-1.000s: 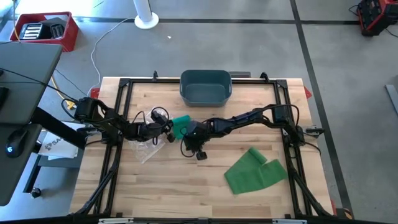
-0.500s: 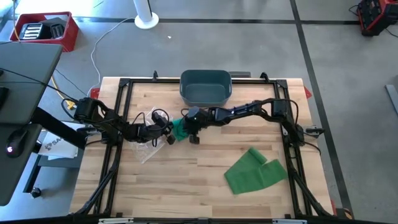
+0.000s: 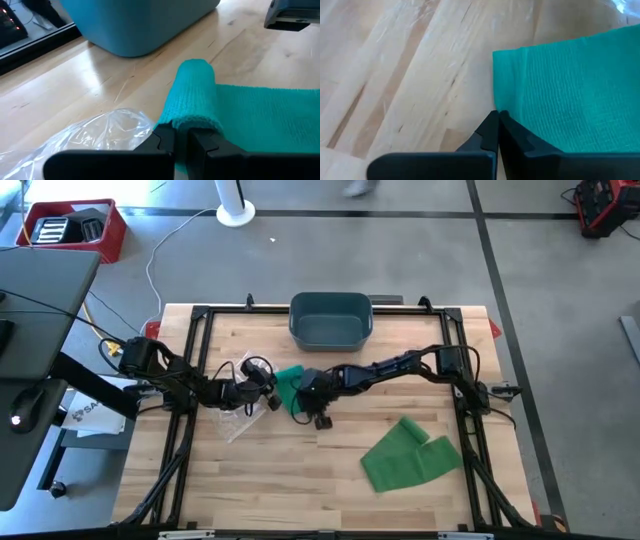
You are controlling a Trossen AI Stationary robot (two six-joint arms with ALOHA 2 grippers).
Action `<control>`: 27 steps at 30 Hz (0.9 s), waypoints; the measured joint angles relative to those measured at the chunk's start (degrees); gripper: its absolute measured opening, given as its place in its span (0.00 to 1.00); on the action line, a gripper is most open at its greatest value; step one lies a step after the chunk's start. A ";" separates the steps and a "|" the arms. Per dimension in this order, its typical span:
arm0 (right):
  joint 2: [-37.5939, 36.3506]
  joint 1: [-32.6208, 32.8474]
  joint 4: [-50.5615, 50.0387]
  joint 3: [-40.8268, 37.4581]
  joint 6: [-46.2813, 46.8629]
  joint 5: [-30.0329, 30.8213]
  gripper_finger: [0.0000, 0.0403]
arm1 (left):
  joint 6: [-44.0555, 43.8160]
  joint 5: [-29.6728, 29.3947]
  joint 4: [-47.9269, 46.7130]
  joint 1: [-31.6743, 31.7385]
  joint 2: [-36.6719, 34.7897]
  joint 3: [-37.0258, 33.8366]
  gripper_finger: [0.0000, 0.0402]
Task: Roll bandage
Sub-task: Roll the blue bandage
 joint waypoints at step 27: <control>0.17 -2.26 3.06 5.46 5.65 0.28 0.00 | 3.04 0.30 2.26 -3.41 0.00 -0.02 0.02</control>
